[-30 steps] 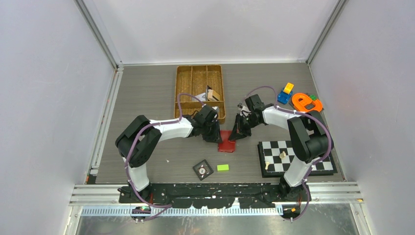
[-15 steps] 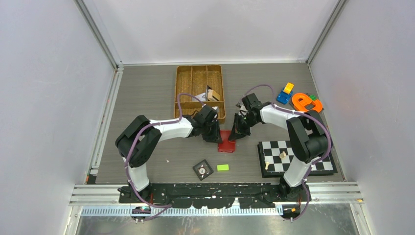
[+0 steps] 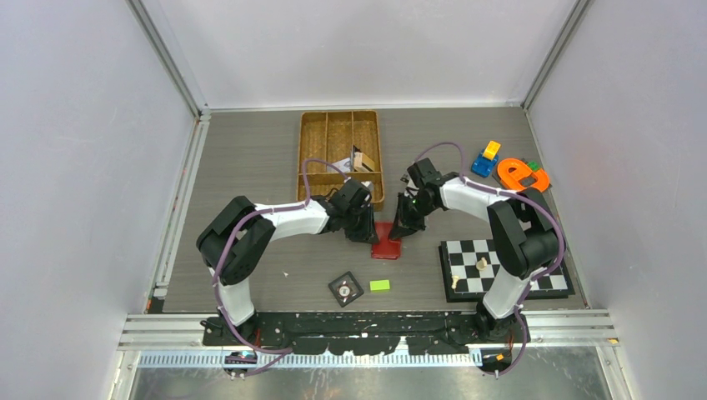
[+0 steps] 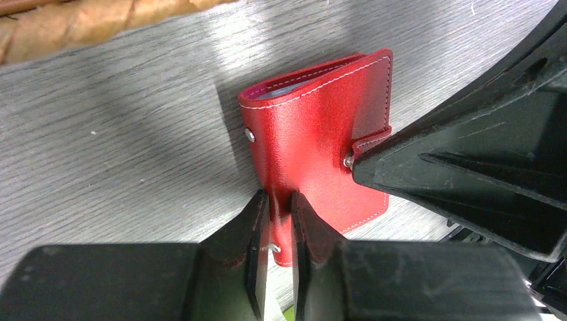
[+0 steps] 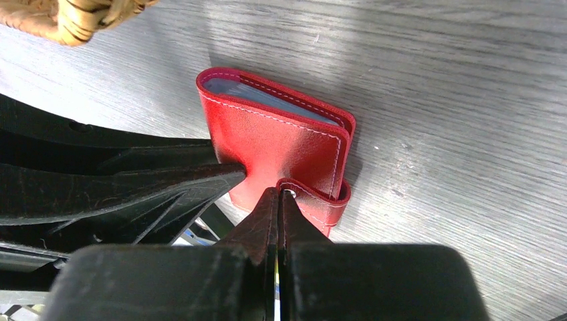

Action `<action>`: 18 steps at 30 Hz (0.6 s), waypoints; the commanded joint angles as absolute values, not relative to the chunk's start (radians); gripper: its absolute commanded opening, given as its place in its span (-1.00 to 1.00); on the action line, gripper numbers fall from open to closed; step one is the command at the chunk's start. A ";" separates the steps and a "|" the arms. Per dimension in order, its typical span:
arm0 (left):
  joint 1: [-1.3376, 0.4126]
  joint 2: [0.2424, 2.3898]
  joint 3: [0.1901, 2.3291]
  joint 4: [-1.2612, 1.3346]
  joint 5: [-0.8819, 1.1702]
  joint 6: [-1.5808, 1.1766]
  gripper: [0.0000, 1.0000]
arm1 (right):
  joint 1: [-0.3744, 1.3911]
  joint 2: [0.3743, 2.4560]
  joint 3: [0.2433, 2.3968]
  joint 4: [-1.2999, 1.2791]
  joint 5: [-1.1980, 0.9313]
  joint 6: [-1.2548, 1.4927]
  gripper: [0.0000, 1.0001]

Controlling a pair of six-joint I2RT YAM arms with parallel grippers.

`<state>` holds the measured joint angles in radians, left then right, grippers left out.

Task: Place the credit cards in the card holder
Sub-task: Close the card holder at the center of the board.

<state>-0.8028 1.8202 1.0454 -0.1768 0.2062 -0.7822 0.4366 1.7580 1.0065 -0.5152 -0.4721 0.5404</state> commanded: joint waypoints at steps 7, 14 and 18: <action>-0.818 1.870 1.034 -0.198 0.195 -0.769 -0.73 | 0.510 1.888 0.951 -0.444 -0.207 0.553 -0.99; -0.818 1.867 1.030 -0.196 0.194 -0.770 -0.74 | 0.530 1.905 0.953 -0.432 -0.181 0.577 -0.99; -0.818 1.864 1.028 -0.193 0.194 -0.770 -0.74 | 0.537 1.914 0.950 -0.430 -0.165 0.588 -0.99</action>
<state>-0.8024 1.8202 1.0454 -0.1780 0.2062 -0.7826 0.5056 1.7950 1.0302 -0.4763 -0.4015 0.5991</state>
